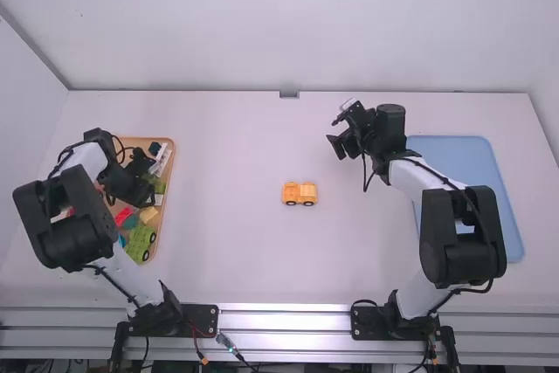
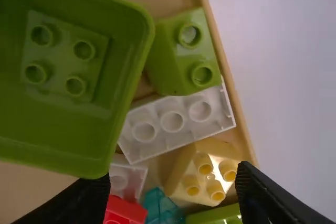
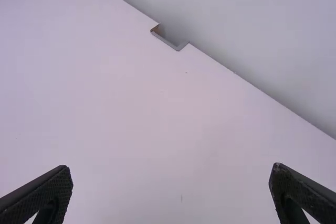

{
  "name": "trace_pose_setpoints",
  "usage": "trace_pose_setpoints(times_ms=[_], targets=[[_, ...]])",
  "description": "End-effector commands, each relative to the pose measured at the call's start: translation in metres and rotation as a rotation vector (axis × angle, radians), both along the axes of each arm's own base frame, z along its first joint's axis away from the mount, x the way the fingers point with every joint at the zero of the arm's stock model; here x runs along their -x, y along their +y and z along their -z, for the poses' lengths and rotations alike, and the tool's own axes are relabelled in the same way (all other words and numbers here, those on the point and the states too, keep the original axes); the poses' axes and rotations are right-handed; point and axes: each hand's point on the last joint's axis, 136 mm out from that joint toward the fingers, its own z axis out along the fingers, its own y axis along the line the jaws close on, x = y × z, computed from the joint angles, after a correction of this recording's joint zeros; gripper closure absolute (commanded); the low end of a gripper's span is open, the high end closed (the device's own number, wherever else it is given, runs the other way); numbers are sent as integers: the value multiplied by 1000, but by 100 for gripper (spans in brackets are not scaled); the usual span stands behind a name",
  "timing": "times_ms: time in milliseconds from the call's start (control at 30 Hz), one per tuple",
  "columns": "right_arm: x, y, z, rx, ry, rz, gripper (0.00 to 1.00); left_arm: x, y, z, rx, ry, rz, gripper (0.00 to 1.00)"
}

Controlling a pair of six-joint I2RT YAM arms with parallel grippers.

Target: Assemble lego blocks to make yellow taxi

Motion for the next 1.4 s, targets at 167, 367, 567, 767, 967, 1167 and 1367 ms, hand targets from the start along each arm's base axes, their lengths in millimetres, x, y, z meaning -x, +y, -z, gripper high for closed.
trace_pose_setpoints(times_ms=[167, 367, 567, 767, 967, 1167, 1367], targets=[[-3, -1, -3, -8, -4, 16, 1, 10, -9, 0, 30, 32, 29, 39], [-4, -1, -5, -8, -13, 16, 1, 15, -14, 8, 48, 32, 44, 39], [-5, -8, -4, -10, -11, 30, 1, 19, -19, 16, 56, 33, 72, 39], [-8, -15, -6, -34, -2, 62, 1, 20, -18, 16, 52, 33, 82, 43], [-10, -16, -9, -52, -9, 76, 1, 22, -19, 21, 52, 32, 113, 51], [-11, -17, -10, -53, -14, 77, 1, 30, -23, 28, 60, 42, 153, 51], [-14, -16, -16, -59, -41, 78, 1, 32, -24, 31, 57, 47, 157, 54]])
